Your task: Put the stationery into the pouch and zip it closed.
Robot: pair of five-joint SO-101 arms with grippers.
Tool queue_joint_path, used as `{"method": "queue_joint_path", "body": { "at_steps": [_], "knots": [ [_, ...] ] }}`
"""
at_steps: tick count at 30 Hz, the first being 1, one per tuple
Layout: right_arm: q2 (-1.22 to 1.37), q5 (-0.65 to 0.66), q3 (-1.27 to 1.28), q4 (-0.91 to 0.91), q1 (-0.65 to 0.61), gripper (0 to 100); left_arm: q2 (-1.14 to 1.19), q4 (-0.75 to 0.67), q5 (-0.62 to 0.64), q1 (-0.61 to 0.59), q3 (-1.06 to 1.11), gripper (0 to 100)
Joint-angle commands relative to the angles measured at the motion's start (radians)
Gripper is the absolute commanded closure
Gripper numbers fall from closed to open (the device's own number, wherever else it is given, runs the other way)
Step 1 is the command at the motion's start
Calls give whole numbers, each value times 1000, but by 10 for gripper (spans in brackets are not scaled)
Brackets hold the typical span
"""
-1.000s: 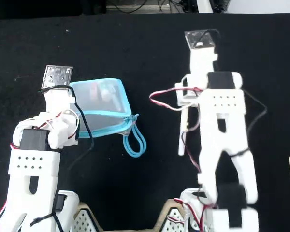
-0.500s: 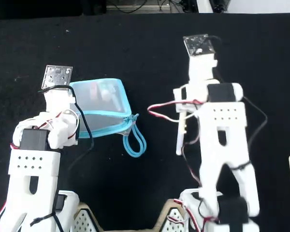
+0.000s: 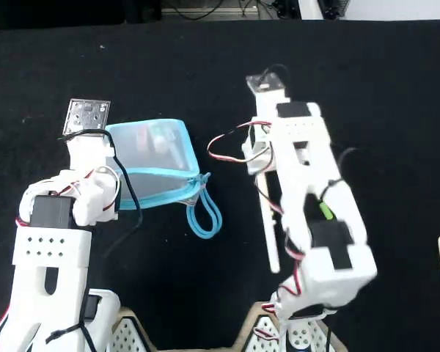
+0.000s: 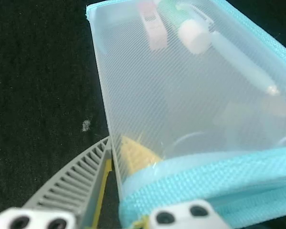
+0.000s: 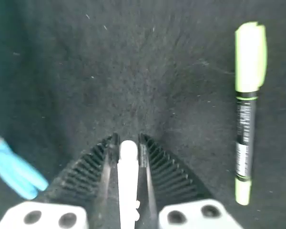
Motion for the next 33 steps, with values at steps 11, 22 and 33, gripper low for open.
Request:
{"method": "queue_joint_path", "body": {
  "at_steps": [11,22,33],
  "knots": [
    [131,5,-27,-86,-12,852,6,20,-3,7,-5,970],
    [-114,6,229,-146,-17,868,6,20,-3,7,-4,970],
    [5,-3,248,-276,-12,871,6,20,-3,5,-4,970]
  ]
}}
